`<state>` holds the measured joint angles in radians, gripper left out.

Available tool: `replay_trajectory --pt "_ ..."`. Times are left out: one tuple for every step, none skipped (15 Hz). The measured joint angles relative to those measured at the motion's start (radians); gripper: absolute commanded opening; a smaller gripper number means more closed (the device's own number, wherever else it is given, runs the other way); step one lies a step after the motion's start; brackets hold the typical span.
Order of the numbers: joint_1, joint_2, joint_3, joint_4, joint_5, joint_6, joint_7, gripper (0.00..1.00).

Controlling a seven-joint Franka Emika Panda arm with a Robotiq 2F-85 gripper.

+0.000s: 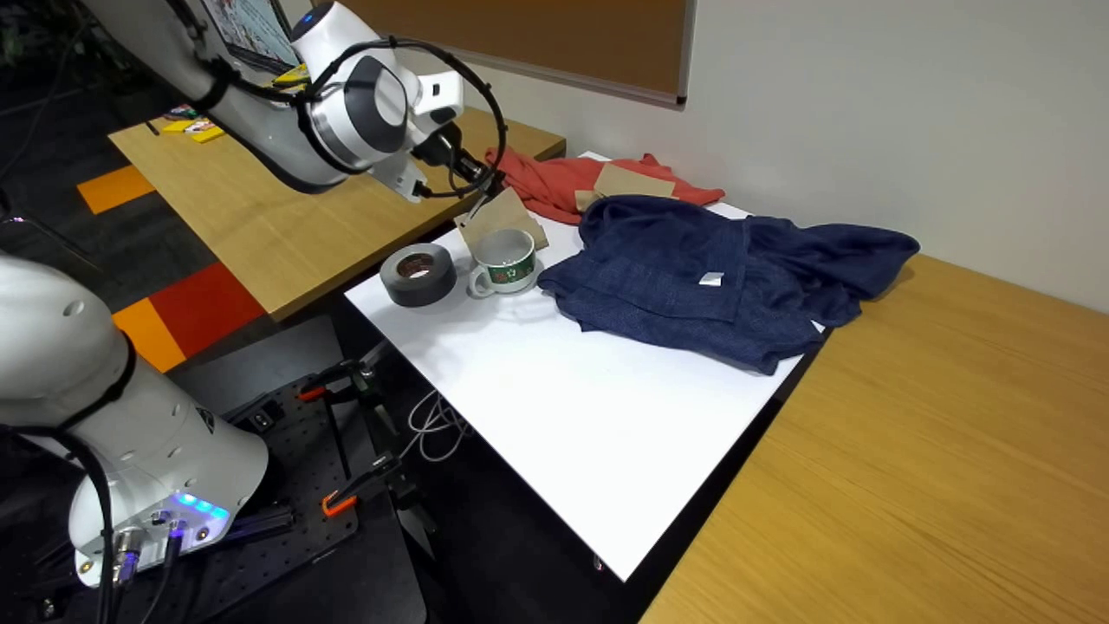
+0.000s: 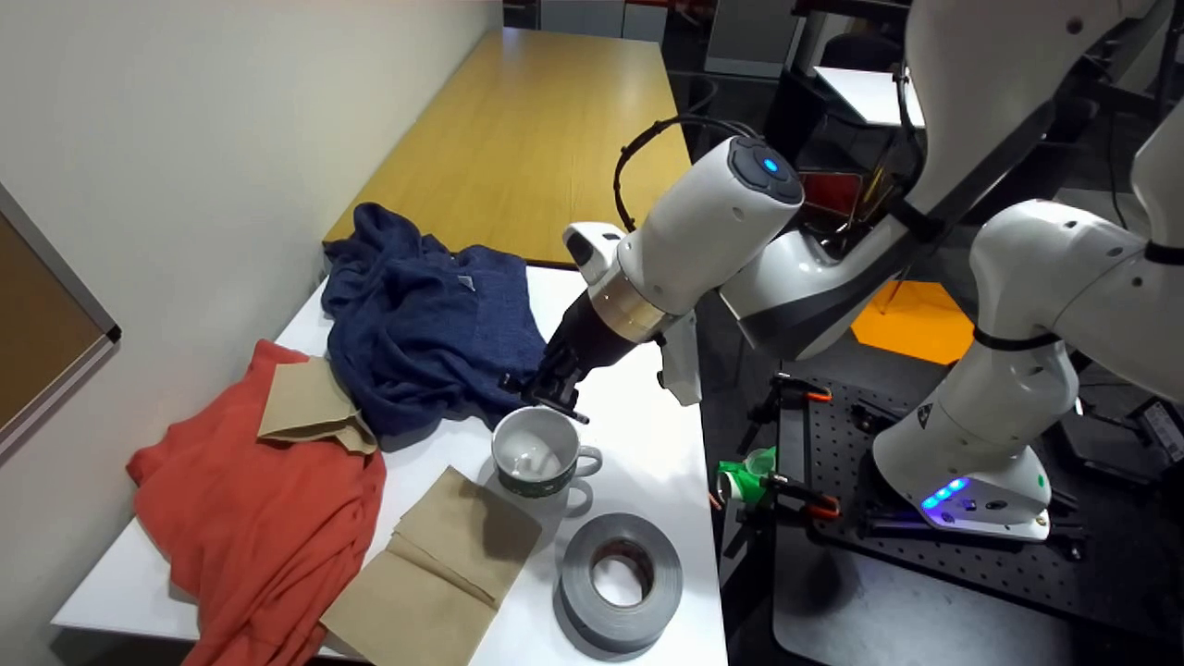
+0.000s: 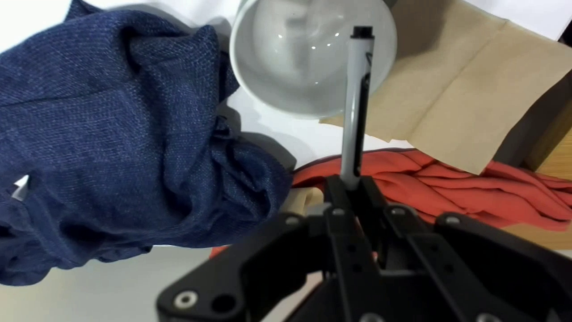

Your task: Put the marker in the cup

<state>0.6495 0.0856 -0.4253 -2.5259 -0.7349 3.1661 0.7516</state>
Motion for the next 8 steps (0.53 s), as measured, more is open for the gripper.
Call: replay_trajectory --pt "0.002 0.016 0.000 0.000 -0.002 0.028 -0.003 0.03" --pt "0.002 0.033 0.000 0.000 -0.004 0.056 -0.006 0.03" --pt "0.002 0.050 0.000 0.001 -0.008 0.081 -0.012 0.03" --pt "0.002 0.066 0.000 0.003 -0.010 0.100 -0.021 0.03" --pt "0.002 0.082 -0.003 0.006 -0.014 0.119 -0.027 0.03" --pt "0.002 0.097 -0.006 0.011 -0.020 0.135 -0.038 0.03" --pt "0.002 0.112 -0.011 0.017 -0.024 0.150 -0.048 0.03" --pt "0.002 0.126 -0.017 0.024 -0.026 0.165 -0.063 0.03"
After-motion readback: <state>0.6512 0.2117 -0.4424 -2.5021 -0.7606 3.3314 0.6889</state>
